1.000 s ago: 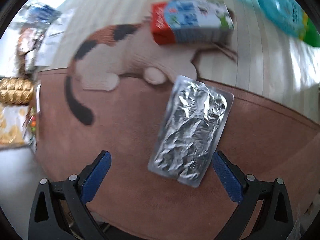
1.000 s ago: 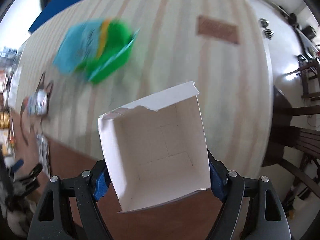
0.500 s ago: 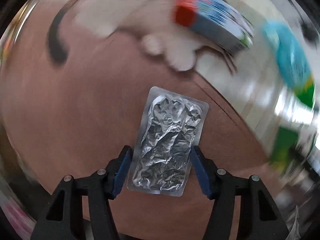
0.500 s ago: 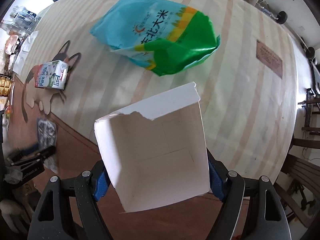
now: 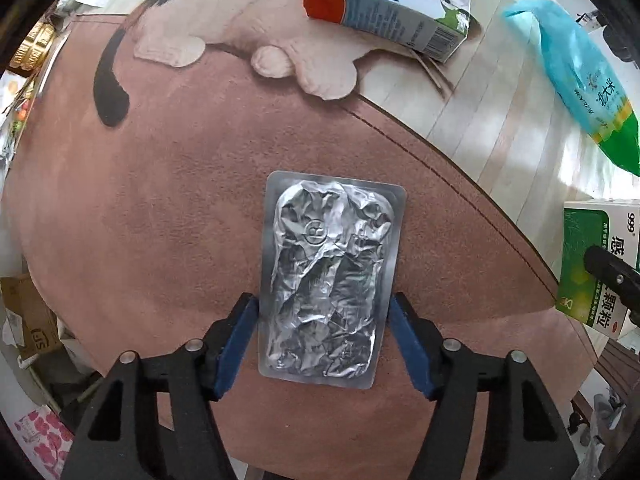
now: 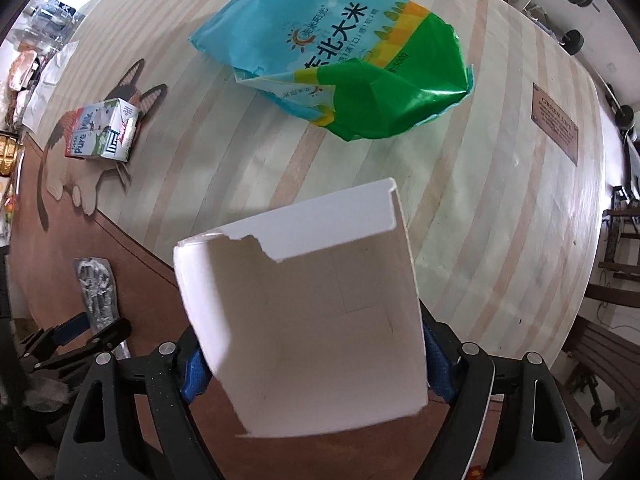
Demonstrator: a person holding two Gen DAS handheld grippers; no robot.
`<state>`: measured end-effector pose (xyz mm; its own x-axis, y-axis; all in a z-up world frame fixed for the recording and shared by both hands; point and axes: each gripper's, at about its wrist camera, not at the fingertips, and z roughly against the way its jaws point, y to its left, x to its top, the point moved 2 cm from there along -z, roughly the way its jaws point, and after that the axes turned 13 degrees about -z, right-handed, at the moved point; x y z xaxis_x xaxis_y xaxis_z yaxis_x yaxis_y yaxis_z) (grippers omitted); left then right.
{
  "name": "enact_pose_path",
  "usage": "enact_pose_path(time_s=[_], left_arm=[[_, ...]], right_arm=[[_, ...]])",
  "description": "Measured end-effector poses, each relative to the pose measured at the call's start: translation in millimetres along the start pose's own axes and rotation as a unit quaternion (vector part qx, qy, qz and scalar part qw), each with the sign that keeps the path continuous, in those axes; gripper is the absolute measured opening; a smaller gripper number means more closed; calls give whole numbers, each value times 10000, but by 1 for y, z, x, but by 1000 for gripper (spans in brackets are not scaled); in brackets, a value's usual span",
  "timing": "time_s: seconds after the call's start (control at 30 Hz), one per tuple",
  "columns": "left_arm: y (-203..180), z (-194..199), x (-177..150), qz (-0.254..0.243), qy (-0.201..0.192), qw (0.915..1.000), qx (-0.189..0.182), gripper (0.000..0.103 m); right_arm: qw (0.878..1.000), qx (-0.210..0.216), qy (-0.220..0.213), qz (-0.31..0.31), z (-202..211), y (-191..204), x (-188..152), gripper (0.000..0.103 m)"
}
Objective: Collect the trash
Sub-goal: 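Carry the blister pack and medicine box over the bin and open both tools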
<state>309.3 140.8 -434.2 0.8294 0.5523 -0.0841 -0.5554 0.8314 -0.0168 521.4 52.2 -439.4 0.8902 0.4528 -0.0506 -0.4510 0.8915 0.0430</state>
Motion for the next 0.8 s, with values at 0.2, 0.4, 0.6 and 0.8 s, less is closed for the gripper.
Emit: enact_pose_path(time_s=[0.2, 0.4, 0.6, 0.8], left_arm=[[-15, 6, -10, 14, -158, 9997, 163, 63], [-7, 38, -42, 71, -556, 9977, 373, 63], [-4, 77, -72, 232, -1019, 9942, 245, 63], [25, 122, -128, 495, -1502, 9873, 118, 63]], right_arm=[[9998, -15, -174, 101, -10, 11, -5, 80], [9997, 101, -200, 108, -3, 15, -20, 80], [9988, 294, -318, 231, 16, 26, -47, 80], [9962, 541, -509, 464, 48, 50, -89, 80]])
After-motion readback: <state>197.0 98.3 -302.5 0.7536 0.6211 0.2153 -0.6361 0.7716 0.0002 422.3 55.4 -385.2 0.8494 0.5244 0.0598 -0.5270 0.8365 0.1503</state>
